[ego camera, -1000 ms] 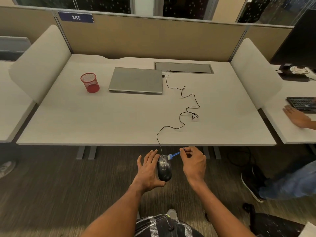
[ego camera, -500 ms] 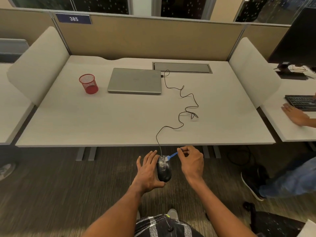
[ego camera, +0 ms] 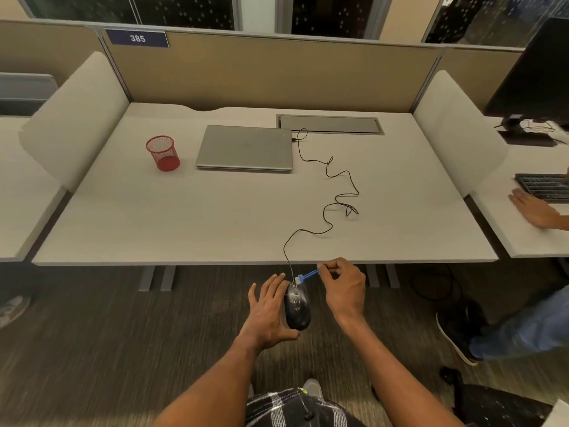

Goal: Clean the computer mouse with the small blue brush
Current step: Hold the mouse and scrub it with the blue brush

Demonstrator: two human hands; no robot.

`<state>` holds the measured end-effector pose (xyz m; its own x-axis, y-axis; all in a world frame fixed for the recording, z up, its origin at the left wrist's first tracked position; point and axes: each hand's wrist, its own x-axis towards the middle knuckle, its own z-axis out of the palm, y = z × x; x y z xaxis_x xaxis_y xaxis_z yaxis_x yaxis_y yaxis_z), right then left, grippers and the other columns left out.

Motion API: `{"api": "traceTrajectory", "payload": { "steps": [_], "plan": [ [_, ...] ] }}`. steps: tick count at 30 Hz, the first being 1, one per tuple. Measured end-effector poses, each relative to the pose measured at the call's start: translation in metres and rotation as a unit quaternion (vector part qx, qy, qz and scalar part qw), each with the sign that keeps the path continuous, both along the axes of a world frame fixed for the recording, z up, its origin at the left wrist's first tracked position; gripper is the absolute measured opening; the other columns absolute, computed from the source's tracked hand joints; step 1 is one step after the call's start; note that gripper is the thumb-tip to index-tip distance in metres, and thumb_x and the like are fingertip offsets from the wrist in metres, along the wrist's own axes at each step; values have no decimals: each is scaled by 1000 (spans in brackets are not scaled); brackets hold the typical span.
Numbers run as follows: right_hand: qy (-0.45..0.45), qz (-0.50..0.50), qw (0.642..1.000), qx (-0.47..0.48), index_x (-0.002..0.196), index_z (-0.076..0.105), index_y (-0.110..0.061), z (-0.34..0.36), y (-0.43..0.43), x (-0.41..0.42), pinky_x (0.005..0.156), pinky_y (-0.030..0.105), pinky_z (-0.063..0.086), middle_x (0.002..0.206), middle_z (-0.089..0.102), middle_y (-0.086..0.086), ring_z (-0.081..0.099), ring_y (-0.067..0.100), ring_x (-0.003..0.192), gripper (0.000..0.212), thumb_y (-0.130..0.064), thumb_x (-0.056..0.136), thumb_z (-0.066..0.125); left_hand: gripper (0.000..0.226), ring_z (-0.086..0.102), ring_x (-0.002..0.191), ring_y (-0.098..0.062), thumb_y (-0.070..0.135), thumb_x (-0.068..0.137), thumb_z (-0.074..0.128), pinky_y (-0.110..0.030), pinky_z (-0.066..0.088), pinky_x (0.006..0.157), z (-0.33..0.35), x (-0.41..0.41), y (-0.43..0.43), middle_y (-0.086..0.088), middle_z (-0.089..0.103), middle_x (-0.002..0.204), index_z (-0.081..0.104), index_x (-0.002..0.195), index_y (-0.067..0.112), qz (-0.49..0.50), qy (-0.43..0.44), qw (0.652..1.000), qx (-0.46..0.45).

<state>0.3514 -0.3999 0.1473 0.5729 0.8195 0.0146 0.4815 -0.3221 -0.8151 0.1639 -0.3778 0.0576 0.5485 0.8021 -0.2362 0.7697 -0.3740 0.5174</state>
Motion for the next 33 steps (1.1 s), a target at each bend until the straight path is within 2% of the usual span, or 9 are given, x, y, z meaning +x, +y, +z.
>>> {"api": "traceTrajectory", "payload": {
  "steps": [4, 8, 11, 18, 23, 33],
  "plan": [
    [-47, -8, 999, -12, 95, 73, -19, 0, 0, -1, 66, 12, 49, 84, 71, -11, 67, 1, 77, 6, -25, 94, 74, 126, -14, 159, -15, 74, 67, 75, -60, -18, 124, 0, -1, 0, 6, -1, 173, 8, 164, 28, -2, -2, 1000, 0],
    [-2, 6, 1000, -3, 95, 73, -18, -3, -1, 5, 71, 19, 58, 84, 71, -12, 69, 2, 80, 5, -22, 93, 76, 126, -15, 158, -15, 74, 67, 75, -59, -18, 124, 1, -2, -1, 7, -2, 173, 8, 163, 29, 3, -4, 1000, 1],
    [-51, 23, 998, -11, 95, 70, -22, -2, -7, 8, 66, 10, 49, 81, 65, -18, 64, -5, 76, 5, -22, 93, 74, 125, -13, 159, -16, 74, 67, 76, -60, -16, 125, 1, -3, -1, 7, -1, 173, 10, 163, 29, 12, -7, 1000, 1],
    [-34, 139, 990, -9, 95, 67, -32, 1, -15, 19, 70, 6, 52, 88, 69, -19, 65, -9, 90, 10, -26, 94, 75, 126, -13, 159, -15, 75, 68, 76, -61, -14, 125, 1, -6, -2, 7, -2, 173, 9, 163, 28, 22, -10, 1000, -4],
    [-37, 133, 990, 5, 95, 70, -29, -2, -21, 23, 72, 5, 51, 86, 69, -18, 65, -7, 92, 6, -25, 93, 75, 125, -12, 159, -16, 74, 67, 77, -61, -13, 125, 1, -5, -1, 7, -1, 173, 9, 163, 29, 22, -8, 1000, -8],
    [-14, 106, 994, -2, 86, 69, -32, -4, -25, 20, 69, 3, 50, 79, 69, -15, 66, -9, 87, 16, -20, 90, 78, 125, -8, 159, -15, 73, 67, 78, -61, -11, 126, 1, -5, 0, 6, 2, 172, 14, 163, 26, 33, -19, 999, 3]
  ]
}}
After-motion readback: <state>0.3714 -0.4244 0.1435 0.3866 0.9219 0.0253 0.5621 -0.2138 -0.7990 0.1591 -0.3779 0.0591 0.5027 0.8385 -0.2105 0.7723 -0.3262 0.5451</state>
